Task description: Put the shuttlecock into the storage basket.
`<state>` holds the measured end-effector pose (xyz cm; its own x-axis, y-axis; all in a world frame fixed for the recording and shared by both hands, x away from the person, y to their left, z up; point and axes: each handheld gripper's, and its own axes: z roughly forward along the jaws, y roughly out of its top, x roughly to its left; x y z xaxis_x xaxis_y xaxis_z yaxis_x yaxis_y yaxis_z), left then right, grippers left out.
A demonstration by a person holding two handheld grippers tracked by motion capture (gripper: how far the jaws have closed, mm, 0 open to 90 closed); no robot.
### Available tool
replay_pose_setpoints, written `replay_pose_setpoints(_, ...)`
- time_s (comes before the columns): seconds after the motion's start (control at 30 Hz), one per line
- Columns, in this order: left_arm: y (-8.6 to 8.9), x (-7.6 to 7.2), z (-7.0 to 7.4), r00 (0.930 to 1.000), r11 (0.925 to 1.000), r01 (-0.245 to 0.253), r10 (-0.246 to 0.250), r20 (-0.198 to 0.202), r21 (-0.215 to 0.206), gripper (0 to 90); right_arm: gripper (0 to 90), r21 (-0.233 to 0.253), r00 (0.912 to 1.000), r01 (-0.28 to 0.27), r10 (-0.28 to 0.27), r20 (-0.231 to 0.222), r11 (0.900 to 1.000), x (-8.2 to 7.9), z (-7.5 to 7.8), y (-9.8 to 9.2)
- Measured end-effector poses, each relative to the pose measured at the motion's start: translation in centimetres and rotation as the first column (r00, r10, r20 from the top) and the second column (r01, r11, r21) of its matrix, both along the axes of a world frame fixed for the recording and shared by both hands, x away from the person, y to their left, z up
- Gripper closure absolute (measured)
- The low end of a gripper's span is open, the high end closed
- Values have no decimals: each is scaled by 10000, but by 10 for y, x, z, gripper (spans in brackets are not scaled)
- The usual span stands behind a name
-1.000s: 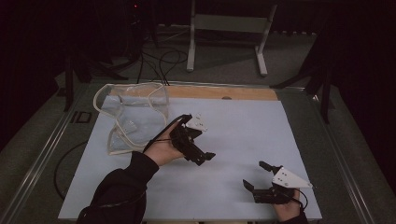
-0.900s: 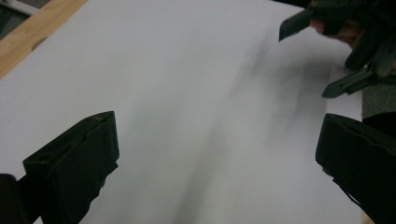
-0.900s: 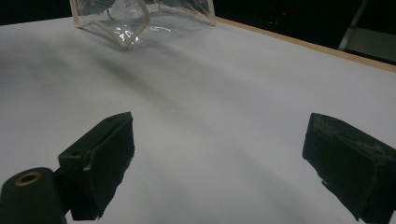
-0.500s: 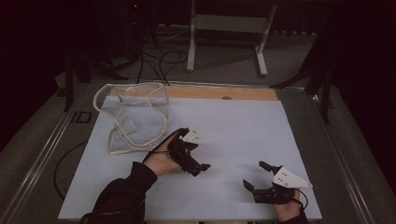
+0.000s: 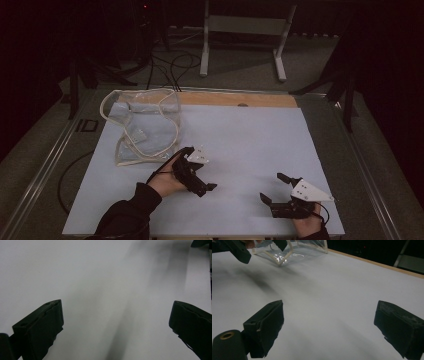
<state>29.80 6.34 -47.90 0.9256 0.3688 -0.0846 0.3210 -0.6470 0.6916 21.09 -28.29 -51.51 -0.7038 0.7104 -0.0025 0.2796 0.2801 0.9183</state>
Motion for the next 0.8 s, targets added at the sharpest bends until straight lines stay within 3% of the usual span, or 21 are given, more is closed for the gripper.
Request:
replay_pose_setpoints(0.4, 22, -9, -7, 9995, 9996, -257, 256, 159, 117, 0, 90, 8, 10000, -8, 8, -53, 10000, 0, -1, 1)
replay_pose_setpoints(0.8, 55, -18, -14, 9976, 9975, -669, 672, 134, -222, 0, 90, 32, 9999, -44, 44, -92, 10000, 1, -1, 1)
